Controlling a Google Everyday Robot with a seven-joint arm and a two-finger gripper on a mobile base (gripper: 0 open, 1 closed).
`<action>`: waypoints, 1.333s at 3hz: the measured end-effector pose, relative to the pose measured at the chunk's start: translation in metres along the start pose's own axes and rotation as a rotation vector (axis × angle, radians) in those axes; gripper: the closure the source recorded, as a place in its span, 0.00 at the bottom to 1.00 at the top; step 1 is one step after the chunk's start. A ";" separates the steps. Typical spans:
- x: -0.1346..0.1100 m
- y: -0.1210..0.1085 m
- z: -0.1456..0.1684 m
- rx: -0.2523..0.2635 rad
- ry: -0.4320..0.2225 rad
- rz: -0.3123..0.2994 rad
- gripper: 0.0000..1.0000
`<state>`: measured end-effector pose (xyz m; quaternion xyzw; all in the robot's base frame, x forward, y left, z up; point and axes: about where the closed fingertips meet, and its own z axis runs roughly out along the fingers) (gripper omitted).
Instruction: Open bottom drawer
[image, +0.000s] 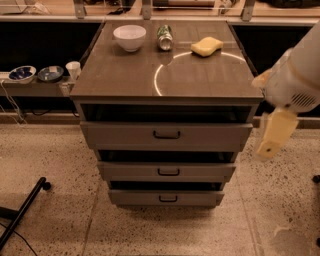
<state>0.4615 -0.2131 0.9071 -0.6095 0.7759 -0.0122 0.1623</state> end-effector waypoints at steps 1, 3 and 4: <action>0.011 0.003 0.077 -0.027 -0.023 -0.008 0.00; 0.009 -0.002 0.090 -0.011 -0.036 -0.008 0.00; 0.025 0.002 0.131 -0.031 -0.049 -0.018 0.00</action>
Offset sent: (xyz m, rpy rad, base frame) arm 0.0139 0.0038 -0.0680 0.0220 0.0176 0.0170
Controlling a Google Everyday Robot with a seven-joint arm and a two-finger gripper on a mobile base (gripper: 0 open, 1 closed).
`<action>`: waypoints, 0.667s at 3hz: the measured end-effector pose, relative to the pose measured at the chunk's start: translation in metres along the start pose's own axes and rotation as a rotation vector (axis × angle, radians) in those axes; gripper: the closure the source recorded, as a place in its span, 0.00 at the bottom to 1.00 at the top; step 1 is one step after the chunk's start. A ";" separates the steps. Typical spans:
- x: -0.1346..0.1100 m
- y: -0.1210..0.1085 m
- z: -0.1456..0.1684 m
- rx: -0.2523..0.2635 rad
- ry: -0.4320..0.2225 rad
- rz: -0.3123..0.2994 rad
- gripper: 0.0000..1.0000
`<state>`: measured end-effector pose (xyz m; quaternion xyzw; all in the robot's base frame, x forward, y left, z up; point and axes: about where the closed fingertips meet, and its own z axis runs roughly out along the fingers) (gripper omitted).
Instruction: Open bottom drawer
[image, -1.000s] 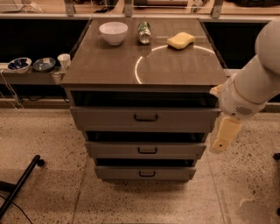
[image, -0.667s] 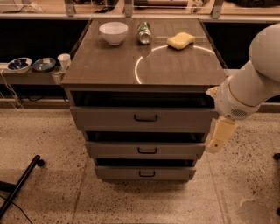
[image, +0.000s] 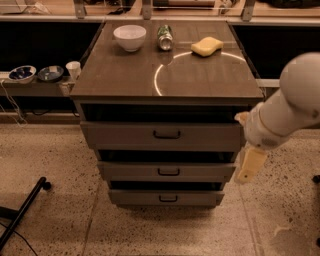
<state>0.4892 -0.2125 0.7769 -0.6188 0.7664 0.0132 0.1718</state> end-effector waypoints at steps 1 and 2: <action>0.046 0.020 0.102 -0.050 -0.033 -0.040 0.00; 0.074 0.035 0.201 -0.078 -0.111 -0.062 0.00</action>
Offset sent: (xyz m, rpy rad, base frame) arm 0.0140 -0.0235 -0.2921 0.1541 0.0011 0.1382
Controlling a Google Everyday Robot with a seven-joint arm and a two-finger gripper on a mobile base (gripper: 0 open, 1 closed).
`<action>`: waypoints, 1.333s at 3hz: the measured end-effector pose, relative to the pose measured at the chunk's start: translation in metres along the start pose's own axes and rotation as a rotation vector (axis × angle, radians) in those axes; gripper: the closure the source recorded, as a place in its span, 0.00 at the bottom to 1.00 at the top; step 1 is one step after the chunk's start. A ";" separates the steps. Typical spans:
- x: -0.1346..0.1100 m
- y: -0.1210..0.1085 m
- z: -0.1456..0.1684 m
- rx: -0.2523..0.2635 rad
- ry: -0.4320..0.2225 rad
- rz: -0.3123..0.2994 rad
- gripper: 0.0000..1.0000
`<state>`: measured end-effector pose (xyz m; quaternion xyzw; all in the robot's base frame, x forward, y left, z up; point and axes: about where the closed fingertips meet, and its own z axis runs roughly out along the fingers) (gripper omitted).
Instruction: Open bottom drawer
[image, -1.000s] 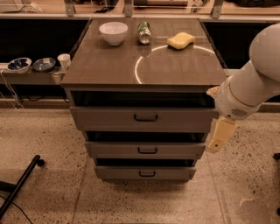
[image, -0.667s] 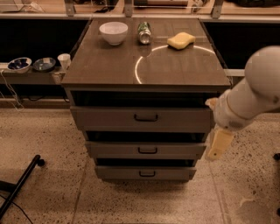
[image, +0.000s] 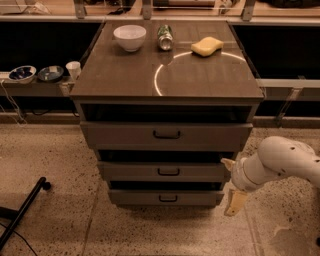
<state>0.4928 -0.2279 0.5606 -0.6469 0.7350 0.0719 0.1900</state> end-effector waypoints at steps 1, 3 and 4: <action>0.000 0.000 0.000 0.000 0.000 0.000 0.00; 0.023 -0.013 0.092 -0.025 -0.152 0.006 0.00; 0.039 -0.014 0.157 -0.037 -0.224 -0.003 0.00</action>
Offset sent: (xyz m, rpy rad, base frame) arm 0.0330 0.0025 -0.0966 0.1992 0.0673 -0.0165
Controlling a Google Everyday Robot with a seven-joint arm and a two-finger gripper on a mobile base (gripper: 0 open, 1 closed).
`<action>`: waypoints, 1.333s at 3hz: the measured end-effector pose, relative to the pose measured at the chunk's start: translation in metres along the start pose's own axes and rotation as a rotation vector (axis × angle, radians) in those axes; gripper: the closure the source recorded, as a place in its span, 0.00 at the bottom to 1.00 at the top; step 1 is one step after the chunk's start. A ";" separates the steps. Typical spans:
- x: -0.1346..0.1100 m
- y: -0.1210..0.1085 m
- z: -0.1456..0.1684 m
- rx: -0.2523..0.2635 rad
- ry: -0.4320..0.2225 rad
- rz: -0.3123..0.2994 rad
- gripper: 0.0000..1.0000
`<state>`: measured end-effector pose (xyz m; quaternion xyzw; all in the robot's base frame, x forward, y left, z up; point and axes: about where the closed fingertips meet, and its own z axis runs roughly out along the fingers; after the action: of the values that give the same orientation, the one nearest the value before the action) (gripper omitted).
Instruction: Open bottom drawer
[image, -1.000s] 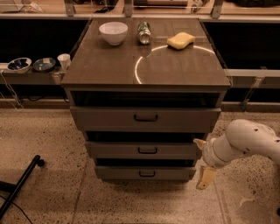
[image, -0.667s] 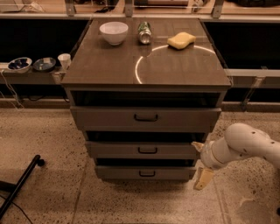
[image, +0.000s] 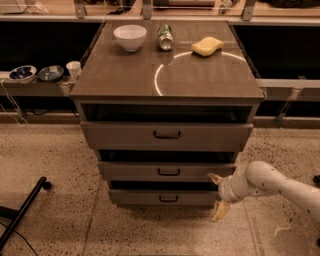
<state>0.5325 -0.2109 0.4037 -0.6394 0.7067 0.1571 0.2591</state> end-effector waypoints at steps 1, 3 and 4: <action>0.030 0.007 0.058 -0.033 -0.056 -0.004 0.00; 0.050 0.010 0.081 -0.038 -0.117 0.009 0.00; 0.071 -0.003 0.104 0.015 -0.110 0.040 0.00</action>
Offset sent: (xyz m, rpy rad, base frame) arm 0.0015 -0.0040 -0.1217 0.1853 0.0194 0.0219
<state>0.5489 -0.2127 0.2790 -0.6134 0.7052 0.1919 0.2993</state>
